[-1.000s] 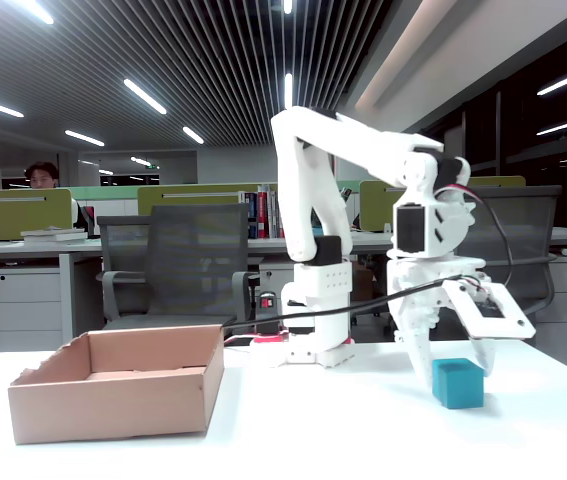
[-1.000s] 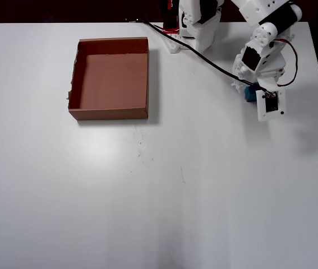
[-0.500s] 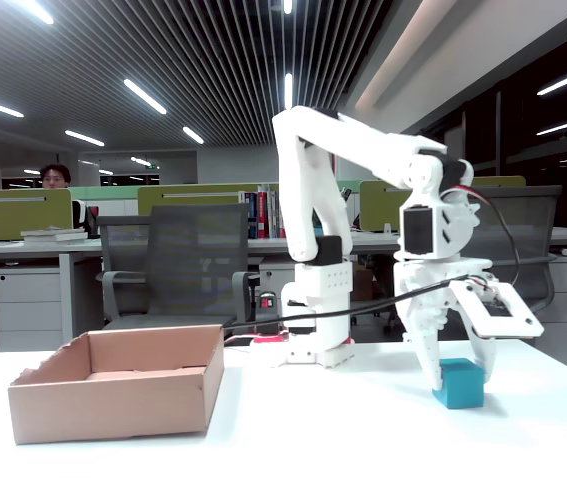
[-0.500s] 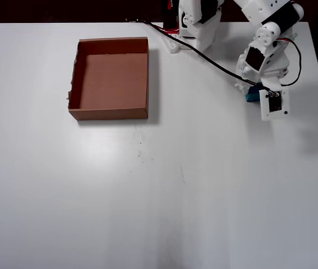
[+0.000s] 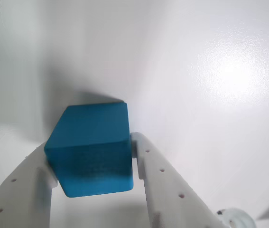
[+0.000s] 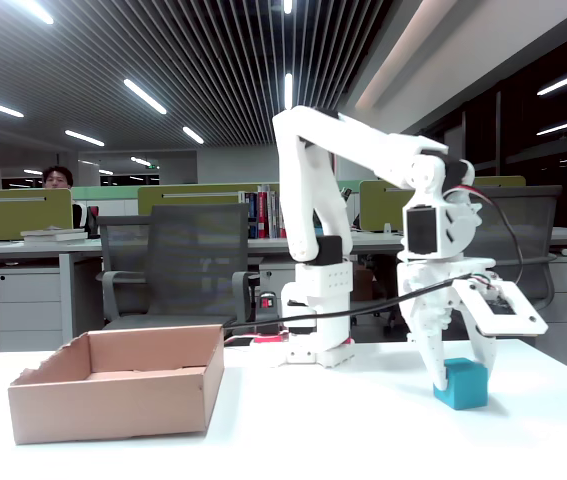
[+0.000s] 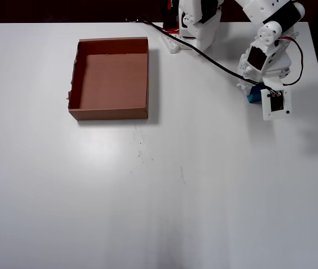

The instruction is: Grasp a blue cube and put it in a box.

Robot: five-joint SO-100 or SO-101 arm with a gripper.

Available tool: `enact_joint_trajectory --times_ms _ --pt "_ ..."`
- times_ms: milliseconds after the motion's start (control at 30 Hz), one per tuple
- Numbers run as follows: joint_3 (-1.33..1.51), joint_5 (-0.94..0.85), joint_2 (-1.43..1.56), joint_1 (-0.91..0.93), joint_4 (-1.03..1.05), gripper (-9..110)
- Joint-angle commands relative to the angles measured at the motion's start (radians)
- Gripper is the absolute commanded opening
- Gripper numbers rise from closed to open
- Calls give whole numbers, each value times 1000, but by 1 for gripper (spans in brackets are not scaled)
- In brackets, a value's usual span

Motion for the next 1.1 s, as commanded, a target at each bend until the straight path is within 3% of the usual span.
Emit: enact_joint_trajectory --times_ms 0,567,1067 --pt "-6 5 8 -11 -11 16" --pt "-52 34 52 20 55 15" --pt "-173 40 192 170 222 15"
